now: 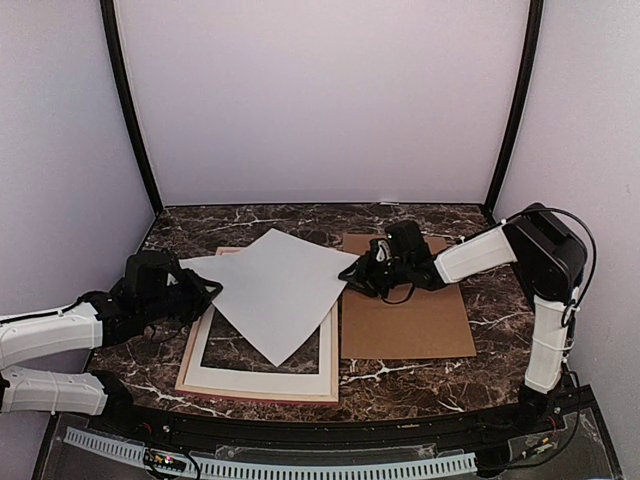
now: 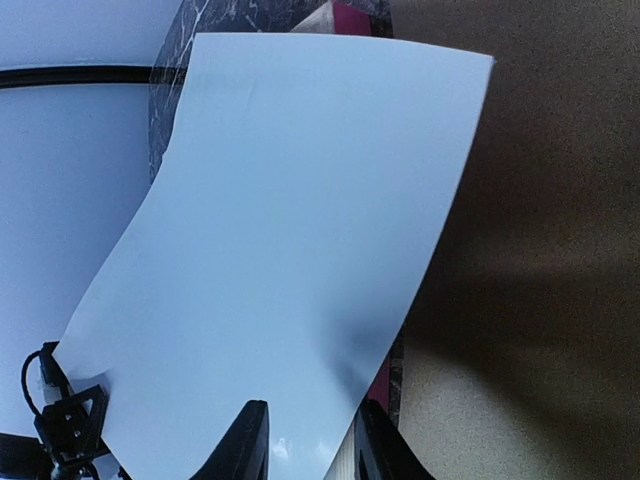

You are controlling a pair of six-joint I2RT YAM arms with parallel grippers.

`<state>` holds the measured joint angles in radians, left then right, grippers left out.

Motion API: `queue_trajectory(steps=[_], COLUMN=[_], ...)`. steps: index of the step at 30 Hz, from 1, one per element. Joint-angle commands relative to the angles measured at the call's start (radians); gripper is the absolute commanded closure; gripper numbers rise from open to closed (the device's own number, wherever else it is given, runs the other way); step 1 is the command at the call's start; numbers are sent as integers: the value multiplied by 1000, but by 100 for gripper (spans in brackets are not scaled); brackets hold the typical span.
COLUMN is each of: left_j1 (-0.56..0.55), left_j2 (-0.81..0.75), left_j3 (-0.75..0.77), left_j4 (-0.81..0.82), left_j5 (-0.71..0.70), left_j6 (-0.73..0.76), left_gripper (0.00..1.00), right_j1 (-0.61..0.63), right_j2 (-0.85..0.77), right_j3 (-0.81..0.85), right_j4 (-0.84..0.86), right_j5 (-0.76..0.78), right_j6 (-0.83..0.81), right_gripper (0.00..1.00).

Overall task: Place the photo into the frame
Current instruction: Pass from the left arm to the right, then place the photo on the mat board.

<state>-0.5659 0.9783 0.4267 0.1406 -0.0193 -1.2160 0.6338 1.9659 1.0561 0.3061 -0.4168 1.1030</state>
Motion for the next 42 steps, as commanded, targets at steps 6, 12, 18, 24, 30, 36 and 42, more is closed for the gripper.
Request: queue_trajectory(steps=[6, 12, 18, 24, 30, 36, 42], left_j1=[-16, -34, -49, -58, -63, -66, -68], left_j2=[4, 15, 40, 67, 69, 33, -17], left_j3=[-27, -32, -25, -22, -23, -20, -37], left_j4=[5, 11, 27, 32, 2, -87, -191], left_j5=[47, 66, 79, 115, 155, 176, 181], left_j6=[14, 13, 15, 23, 43, 84, 109], left_gripper=[88, 88, 87, 84, 75, 59, 40], right_j1=[-29, -38, -51, -81, -115, -157, -203], right_j2=[34, 73, 100, 111, 137, 155, 174], right_j3=[26, 49, 47, 51, 100, 178, 252], right_j4=[72, 103, 151, 158, 98, -55, -200], right_j5=[15, 3, -22, -42, -98, -173, -251], right_j6=[-19, -44, -47, -73, -125, -245, -366], right_gripper=[80, 83, 88, 100, 100, 100, 100])
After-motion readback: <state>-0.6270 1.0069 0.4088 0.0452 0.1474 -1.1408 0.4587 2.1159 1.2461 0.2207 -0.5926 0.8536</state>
